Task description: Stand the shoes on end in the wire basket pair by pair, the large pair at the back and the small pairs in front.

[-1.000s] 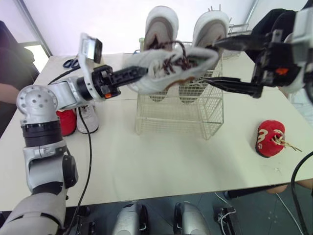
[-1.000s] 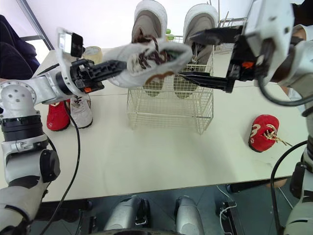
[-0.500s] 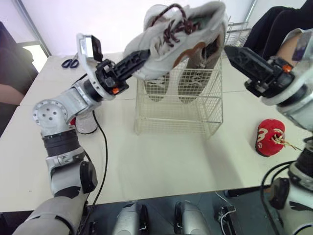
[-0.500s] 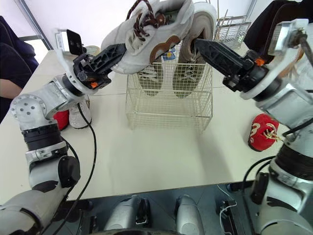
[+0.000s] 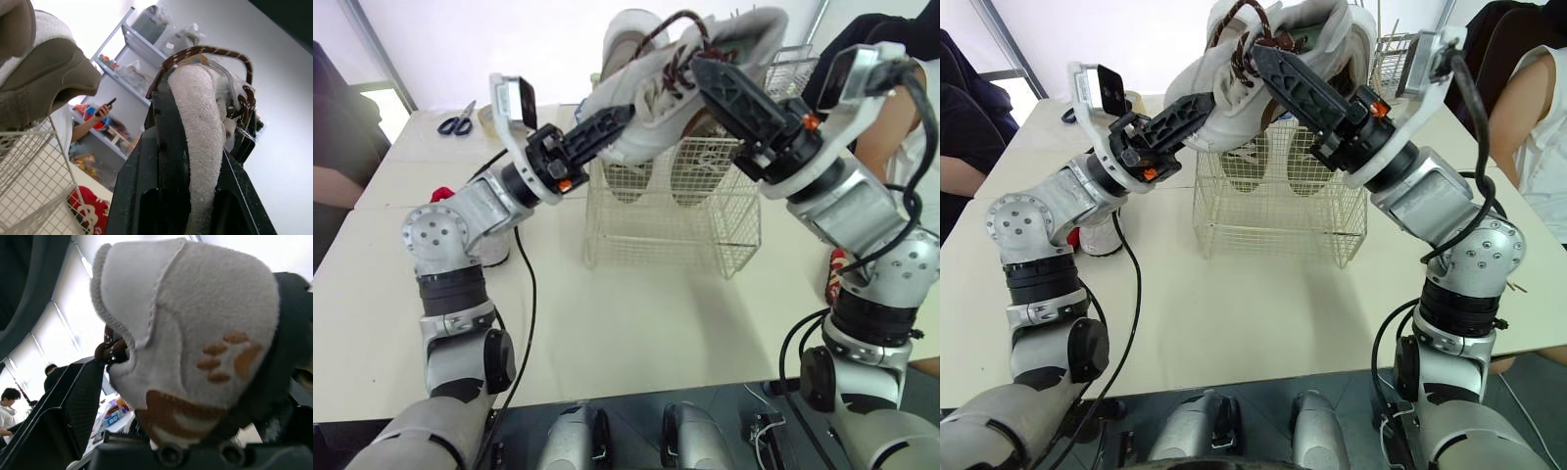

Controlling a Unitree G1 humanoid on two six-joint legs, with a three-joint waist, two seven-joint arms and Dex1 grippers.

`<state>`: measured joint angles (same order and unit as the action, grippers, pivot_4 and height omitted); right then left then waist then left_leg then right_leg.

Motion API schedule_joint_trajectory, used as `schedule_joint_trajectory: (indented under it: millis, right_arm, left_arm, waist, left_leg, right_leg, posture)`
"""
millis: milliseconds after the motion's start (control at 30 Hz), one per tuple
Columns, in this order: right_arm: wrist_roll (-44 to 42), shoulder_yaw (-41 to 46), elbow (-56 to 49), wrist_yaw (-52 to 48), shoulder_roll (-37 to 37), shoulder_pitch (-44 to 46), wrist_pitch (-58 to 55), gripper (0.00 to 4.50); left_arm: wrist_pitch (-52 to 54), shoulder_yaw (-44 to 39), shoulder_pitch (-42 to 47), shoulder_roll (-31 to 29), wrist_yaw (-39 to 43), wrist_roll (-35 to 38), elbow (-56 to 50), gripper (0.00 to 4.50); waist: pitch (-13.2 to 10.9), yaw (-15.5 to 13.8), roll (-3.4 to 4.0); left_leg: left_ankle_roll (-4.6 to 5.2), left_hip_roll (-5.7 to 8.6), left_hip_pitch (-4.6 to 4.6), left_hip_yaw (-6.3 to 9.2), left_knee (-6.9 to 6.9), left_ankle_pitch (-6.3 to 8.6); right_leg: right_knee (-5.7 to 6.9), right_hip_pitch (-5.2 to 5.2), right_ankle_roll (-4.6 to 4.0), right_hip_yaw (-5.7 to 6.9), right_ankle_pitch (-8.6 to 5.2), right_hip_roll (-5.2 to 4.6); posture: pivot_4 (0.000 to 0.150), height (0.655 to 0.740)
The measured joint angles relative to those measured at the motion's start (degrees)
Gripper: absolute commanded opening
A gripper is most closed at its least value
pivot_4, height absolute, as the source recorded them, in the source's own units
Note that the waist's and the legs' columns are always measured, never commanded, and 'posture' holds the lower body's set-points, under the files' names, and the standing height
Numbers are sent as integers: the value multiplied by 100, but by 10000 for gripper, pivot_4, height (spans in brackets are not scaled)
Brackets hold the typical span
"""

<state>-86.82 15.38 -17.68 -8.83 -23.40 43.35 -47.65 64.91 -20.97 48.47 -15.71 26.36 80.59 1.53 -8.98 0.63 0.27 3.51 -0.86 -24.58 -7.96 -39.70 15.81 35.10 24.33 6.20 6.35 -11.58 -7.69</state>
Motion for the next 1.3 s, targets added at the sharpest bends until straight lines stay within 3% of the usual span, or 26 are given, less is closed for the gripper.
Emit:
schedule_joint_trajectory:
  millis: [67,167,267,333,367,433,700,733,867,1067,1300]
  right_arm:
    - [39,-66,0,0,11,0,55,44127]
    - [117,-95,4,7,36,-4,135,31560]
    - [262,-112,13,26,59,-6,239,16224]
    - [345,-132,24,31,54,-6,250,8119]
    - [359,-136,34,31,46,-4,250,6282]
    - [409,-167,71,23,-25,15,229,6250]
    - [509,-189,328,-221,-540,468,8,6250]
    - [514,-190,358,-316,-606,543,-2,6250]
    - [1032,-305,490,-1015,-1374,819,-113,6250]
    - [3467,-1376,1555,-3407,-3187,1585,543,6250]
    - [5446,-2407,3050,-5786,-3344,2305,1857,6250]
  left_arm:
    - [-62,12,-76,3,0,-4,-42,2941]
    - [-215,103,-149,16,13,-67,-169,2941]
    - [-452,210,-256,69,83,-212,-344,2941]
    - [-588,270,-343,80,162,-345,-443,2941]
    - [-639,309,-360,69,203,-408,-465,2941]
    - [-747,415,-387,-18,295,-559,-509,2941]
    - [-654,864,-533,-654,748,-1037,-579,42897]
    - [-653,905,-537,-728,796,-1130,-578,44857]
    - [-665,902,-608,-1162,1099,-1308,-582,44857]
    - [-674,912,-836,-1709,1583,-1654,-615,44857]
    - [-690,969,-864,-1726,1699,-1844,-707,44857]
  waist:
    - [0,5,0]
    - [0,3,0]
    - [0,4,0]
    - [-1,8,0]
    - [-1,6,0]
    - [-1,6,0]
    - [-4,7,1]
    - [-6,6,4]
    - [-9,4,3]
    - [-34,14,8]
    - [-62,21,4]
  left_leg:
    - [0,-1,0,0,0,0]
    - [0,-1,0,0,1,0]
    - [0,-1,0,0,2,0]
    - [-1,-1,0,0,3,0]
    - [-1,-1,0,0,4,0]
    - [-1,-1,-1,0,5,1]
    - [-2,-1,-4,-1,23,0]
    - [-2,0,-4,-1,26,0]
    - [-4,0,-6,-2,41,-1]
    - [-3,0,-23,-6,53,0]
    - [-4,-1,-46,-11,54,-3]
  right_leg:
    - [0,0,0,0,0,0]
    - [-1,1,0,0,0,0]
    - [-2,1,-1,0,-1,0]
    - [-2,2,-3,0,-1,0]
    - [-2,3,-3,0,-2,0]
    - [-3,3,-10,0,-5,0]
    - [-14,13,-18,0,-10,0]
    - [-14,15,-18,0,-10,0]
    - [-23,21,-19,1,-11,0]
    - [-69,29,-19,2,-11,3]
    - [-77,42,3,7,2,3]
  posture:
    - [1500,7400]
    - [1500,7400]
    - [1500,7400]
    - [1500,7400]
    - [1500,7400]
    - [1500,7400]
    - [1500,7400]
    - [1500,7400]
    - [1500,7400]
    - [1500,7400]
    - [1500,7400]
